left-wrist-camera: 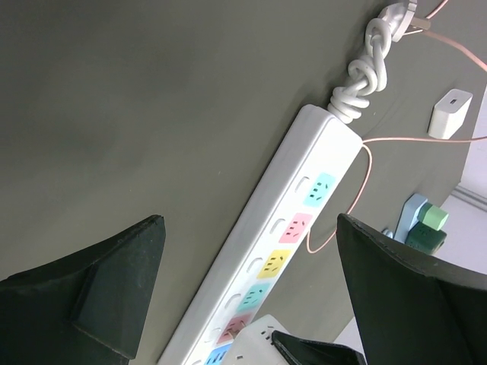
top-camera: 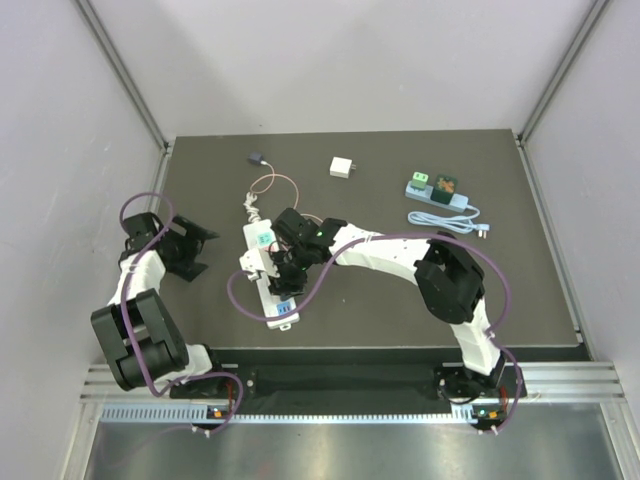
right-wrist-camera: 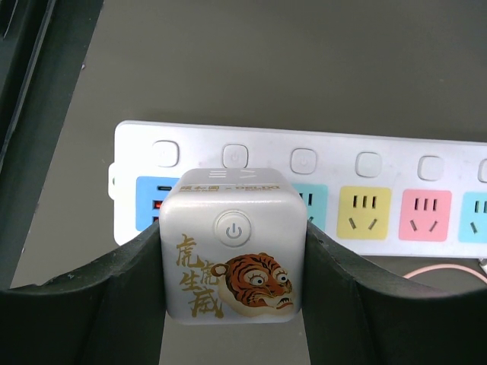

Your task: Insert the plug

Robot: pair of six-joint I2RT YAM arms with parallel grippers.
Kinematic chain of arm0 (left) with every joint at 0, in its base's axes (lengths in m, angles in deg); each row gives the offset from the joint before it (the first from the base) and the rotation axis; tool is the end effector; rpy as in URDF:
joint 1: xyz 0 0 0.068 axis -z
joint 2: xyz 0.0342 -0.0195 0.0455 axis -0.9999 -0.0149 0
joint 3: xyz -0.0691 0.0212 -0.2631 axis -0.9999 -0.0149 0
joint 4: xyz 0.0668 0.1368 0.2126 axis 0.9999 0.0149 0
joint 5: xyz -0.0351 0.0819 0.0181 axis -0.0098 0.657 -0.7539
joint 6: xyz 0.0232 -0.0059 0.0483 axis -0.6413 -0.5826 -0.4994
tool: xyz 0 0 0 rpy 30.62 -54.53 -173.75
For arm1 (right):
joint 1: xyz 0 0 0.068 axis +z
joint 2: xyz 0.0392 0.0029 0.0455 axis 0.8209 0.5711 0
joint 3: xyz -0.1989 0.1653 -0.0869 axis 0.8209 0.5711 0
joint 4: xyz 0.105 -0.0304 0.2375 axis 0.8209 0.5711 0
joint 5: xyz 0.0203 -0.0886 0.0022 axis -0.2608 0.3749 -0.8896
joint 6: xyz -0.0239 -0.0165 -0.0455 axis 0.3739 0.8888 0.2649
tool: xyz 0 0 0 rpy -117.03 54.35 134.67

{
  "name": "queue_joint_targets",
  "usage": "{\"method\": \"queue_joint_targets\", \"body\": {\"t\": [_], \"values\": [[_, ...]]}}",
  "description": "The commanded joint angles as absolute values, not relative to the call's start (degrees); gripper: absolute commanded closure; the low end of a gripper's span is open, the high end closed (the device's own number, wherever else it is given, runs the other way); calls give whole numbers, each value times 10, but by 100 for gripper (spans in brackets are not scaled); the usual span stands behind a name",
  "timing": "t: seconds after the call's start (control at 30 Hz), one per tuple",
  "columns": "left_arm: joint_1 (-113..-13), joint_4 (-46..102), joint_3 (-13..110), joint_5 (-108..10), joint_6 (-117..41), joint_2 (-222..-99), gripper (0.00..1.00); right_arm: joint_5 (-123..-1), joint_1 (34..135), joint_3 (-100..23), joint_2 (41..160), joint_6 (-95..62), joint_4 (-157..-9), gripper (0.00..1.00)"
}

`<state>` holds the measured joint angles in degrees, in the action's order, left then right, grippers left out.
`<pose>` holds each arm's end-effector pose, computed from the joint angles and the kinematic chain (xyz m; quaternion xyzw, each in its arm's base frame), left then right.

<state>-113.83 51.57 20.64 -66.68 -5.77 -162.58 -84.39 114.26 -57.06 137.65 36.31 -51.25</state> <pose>0.2444 0.0952 0.2012 -0.4646 0.8062 -0.2615 0.2566 0.2170 0.3966 0.2132 -0.7805 0.5025 0.2763 0.2489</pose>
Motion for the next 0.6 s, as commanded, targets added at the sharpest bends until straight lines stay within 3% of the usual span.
{"method": "queue_joint_targets", "body": {"t": [0.0, 0.57], "values": [[-1145, 506, 228, -676, -52, -1629, 2, -837, 1144, -548, 1391, 359, -496, 100], [-1181, 518, 353, -675, 28, -1705, 2, -792, 1167, -501, 1416, 346, -536, 100]]}}
